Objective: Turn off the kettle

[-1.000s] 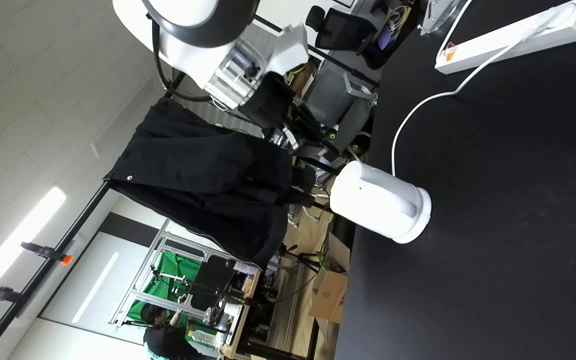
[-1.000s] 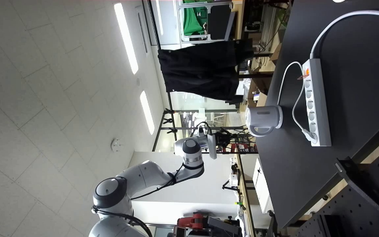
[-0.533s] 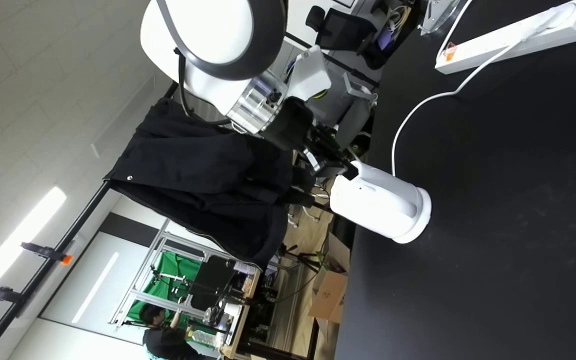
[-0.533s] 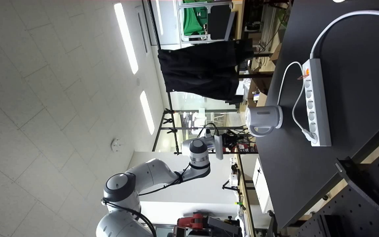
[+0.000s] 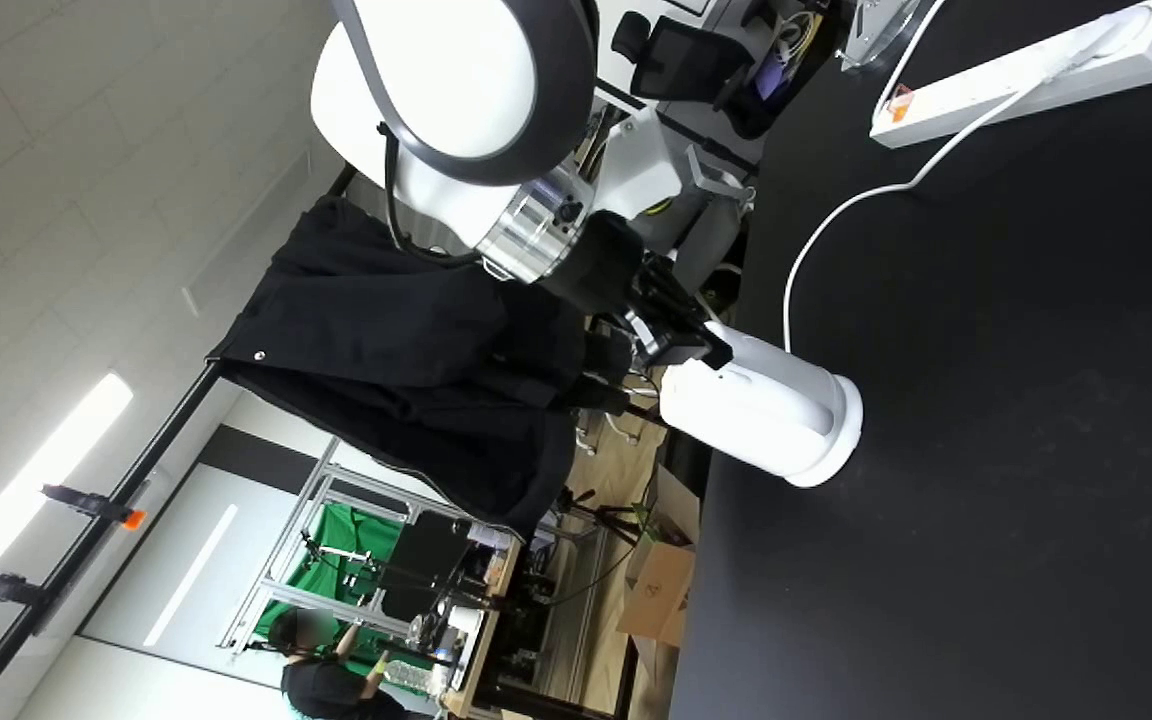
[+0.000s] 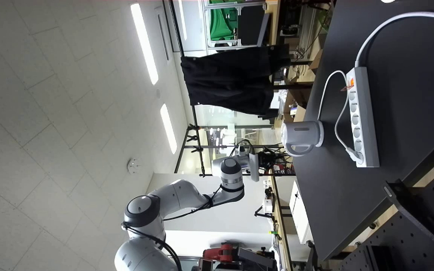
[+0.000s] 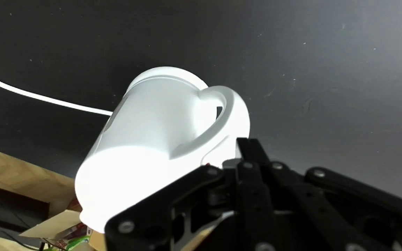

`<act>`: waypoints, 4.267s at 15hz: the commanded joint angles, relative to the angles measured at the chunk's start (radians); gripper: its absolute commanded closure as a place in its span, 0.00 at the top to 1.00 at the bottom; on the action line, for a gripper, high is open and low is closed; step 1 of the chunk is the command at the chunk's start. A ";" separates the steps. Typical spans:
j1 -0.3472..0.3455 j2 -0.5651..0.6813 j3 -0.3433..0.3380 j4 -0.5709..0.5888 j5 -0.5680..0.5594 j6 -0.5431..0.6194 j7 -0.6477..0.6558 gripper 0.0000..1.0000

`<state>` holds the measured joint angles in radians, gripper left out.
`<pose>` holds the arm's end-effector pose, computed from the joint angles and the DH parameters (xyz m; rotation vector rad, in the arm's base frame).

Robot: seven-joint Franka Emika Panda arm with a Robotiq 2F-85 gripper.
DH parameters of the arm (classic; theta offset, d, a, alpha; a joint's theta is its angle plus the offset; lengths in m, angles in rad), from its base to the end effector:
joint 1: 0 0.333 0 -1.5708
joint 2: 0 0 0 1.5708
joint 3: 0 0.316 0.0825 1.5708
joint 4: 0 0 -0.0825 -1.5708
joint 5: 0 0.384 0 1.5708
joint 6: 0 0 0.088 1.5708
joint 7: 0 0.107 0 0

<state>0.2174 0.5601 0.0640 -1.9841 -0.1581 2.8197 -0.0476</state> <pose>0.6088 0.1821 0.2073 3.0246 0.7042 0.4381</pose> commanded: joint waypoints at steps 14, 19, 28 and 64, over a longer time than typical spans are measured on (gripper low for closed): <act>-0.018 0.104 0.005 0.099 0.007 0.011 -0.010 0.00; -0.020 0.122 0.007 0.118 0.013 0.003 -0.008 0.00; 0.013 0.143 -0.022 0.143 -0.005 -0.052 0.015 0.00; 0.055 -0.070 -0.097 0.045 -0.064 0.069 0.029 0.96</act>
<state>0.2904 0.4917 -0.0501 -1.9401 -0.2051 2.8906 -0.0280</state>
